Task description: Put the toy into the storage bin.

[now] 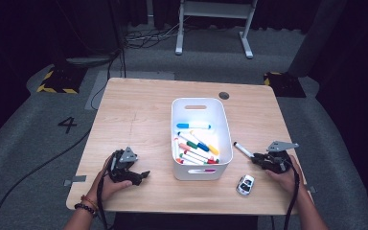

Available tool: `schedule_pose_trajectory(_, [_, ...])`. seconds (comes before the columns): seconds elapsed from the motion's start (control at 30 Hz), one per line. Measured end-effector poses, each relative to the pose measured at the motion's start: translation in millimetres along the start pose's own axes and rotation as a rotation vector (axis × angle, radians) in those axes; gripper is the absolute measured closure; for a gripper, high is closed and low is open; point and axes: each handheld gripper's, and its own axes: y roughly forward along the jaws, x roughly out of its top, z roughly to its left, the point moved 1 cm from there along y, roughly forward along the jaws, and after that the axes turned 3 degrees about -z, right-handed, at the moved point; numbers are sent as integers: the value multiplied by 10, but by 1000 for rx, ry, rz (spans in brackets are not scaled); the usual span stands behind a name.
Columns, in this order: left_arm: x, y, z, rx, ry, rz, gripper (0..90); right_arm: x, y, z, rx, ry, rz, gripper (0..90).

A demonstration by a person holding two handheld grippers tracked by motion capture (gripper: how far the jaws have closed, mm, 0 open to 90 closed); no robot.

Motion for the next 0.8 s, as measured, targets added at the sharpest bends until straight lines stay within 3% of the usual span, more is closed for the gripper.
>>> schedule_pose_trajectory(0.17, [0, 0, -1, -1, -2, 0, 154, 34, -80, -7, 6, 21, -47, 747])
schedule_pose_trajectory(0.33, [0, -1, 1, 0, 2, 2, 154, 116, -177, 1, 6, 9, -87, 747])
schedule_pose_trajectory(0.57, [0, -1, -1, -1, 0, 1, 154, 352, -386, 27, 8, -15, -164, 747])
schedule_pose_trajectory(0.8, [0, -1, -1, -2, 0, 2, 154, 745, -723, 61, 30, -68, -244, 747])
